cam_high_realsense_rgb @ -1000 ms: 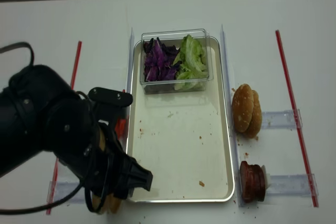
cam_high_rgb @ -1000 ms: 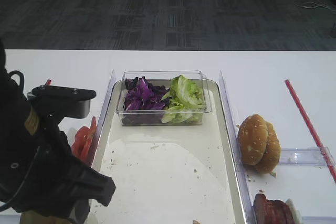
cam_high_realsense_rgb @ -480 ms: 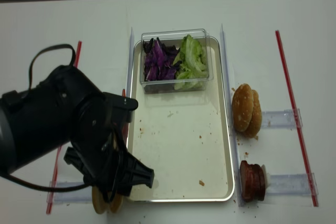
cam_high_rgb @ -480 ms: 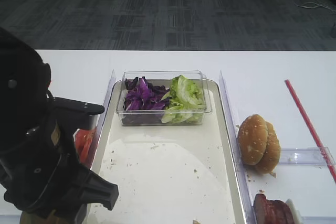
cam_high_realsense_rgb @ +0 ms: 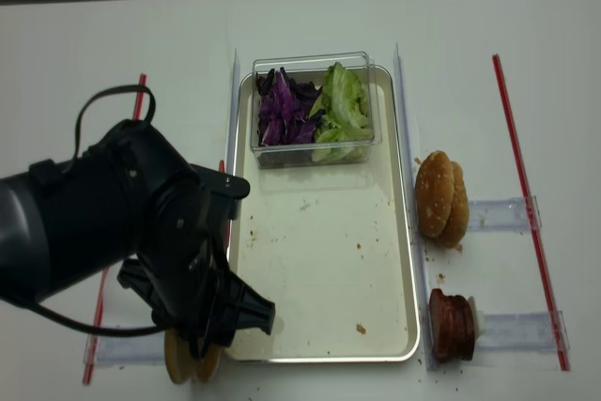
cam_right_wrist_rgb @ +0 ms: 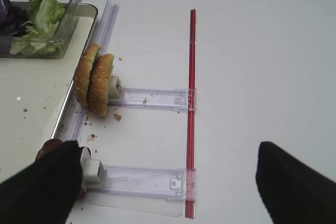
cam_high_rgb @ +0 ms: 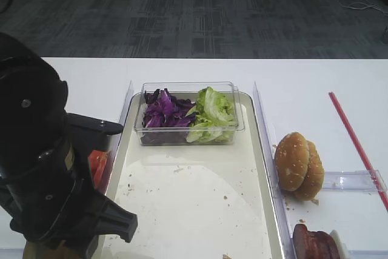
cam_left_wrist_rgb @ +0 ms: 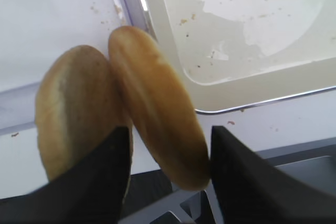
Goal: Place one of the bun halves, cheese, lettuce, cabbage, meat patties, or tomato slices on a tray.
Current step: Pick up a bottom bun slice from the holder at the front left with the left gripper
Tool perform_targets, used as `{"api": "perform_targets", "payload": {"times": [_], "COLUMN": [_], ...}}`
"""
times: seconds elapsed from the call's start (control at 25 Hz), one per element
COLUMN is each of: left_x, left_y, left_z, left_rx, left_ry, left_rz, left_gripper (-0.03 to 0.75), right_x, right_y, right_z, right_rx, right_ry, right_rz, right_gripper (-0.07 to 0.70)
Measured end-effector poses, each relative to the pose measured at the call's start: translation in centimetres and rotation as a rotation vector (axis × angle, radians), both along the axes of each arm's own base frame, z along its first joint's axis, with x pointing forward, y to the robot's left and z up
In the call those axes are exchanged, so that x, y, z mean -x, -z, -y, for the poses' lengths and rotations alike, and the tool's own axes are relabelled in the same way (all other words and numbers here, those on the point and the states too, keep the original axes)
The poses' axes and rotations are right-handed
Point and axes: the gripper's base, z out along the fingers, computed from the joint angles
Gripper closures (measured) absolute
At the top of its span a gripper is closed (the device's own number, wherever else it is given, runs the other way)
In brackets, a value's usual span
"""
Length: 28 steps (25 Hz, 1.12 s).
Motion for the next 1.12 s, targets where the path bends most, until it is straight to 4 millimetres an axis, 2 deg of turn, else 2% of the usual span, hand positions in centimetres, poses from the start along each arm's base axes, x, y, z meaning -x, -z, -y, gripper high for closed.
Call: {"api": "perform_targets", "payload": {"times": [0.48,0.76,1.12], "left_x": [0.0,-0.2,-1.1], "left_y": [0.0,-0.4,-2.2], "left_z": [-0.1,-0.2,0.2], "left_rx": [-0.013,-0.036,-0.06], "left_ry": [0.005,0.003,0.012], "left_rz": [0.0,0.005,0.034], "left_gripper": [0.52,0.546,0.578], "right_x": [0.0,0.0,0.0], "right_y": [0.0,0.0,0.0], "right_z": [0.0,0.0,0.0], "right_rx": [0.0,0.0,0.0], "right_ry": [0.0,0.0,0.0], "right_rz": [0.0,0.0,0.0], "right_gripper": [-0.029,-0.029,-0.029]}}
